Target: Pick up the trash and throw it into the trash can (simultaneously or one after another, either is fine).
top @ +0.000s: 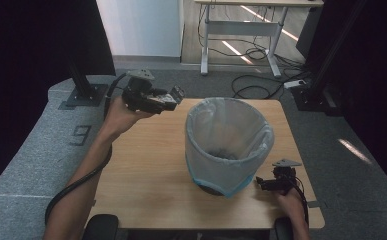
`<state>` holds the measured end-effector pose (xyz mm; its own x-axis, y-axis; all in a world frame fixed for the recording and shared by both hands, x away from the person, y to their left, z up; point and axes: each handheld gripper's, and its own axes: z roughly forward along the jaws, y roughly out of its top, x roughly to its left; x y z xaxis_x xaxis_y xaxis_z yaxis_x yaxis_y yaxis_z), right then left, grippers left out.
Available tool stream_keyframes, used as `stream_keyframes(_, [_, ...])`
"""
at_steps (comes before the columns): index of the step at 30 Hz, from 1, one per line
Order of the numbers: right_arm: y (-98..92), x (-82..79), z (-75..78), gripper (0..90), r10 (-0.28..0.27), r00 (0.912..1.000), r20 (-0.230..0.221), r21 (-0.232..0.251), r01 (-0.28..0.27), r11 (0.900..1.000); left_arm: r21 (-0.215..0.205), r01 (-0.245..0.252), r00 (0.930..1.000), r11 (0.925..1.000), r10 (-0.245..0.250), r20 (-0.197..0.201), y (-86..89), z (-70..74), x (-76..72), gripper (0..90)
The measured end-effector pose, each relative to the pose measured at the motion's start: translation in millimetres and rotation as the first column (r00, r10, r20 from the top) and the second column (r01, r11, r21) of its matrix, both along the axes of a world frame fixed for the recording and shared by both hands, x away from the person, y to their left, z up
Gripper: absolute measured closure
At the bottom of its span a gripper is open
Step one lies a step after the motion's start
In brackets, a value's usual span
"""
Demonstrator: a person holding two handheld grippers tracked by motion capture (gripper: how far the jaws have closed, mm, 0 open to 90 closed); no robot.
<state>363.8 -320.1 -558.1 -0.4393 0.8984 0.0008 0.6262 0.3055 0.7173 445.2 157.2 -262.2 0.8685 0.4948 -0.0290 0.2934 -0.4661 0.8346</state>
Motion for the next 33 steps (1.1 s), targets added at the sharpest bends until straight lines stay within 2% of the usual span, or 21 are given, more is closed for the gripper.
stream_keyframes(9, [0.0, 0.0, 0.0, 0.0, 0.0, 1.0, 0.0, 0.0, 0.0, 1.0, 0.003, 0.069, 0.9975, 0.9976, -0.069, 0.017, -27.8, 14.0, -10.5, 34.1])
stream_keyframes(18, [0.0, 0.0, 0.0, 0.0, 0.0, 1.0, 0.0, 0.0, 0.0, 1.0, 0.027, 0.149, 0.9881, 0.9885, -0.15, 0.034, -53.6, 21.1, -23.3, 34.1])
stream_keyframes(29, [0.0, 0.0, 0.0, 0.0, 0.0, 1.0, 0.0, 0.0, 0.0, 1.0, 0.031, 0.213, 0.9761, 0.9765, -0.214, 0.036, -75.6, 18.5, -34.2, 34.1])
stream_keyframes(33, [0.0, 0.0, 0.0, 0.0, 0.0, 1.0, 0.0, 0.0, 0.0, 1.0, 0.042, 0.239, 0.97, 0.9701, -0.241, 0.035, -84.1, 16.0, -38.8, 34.1])
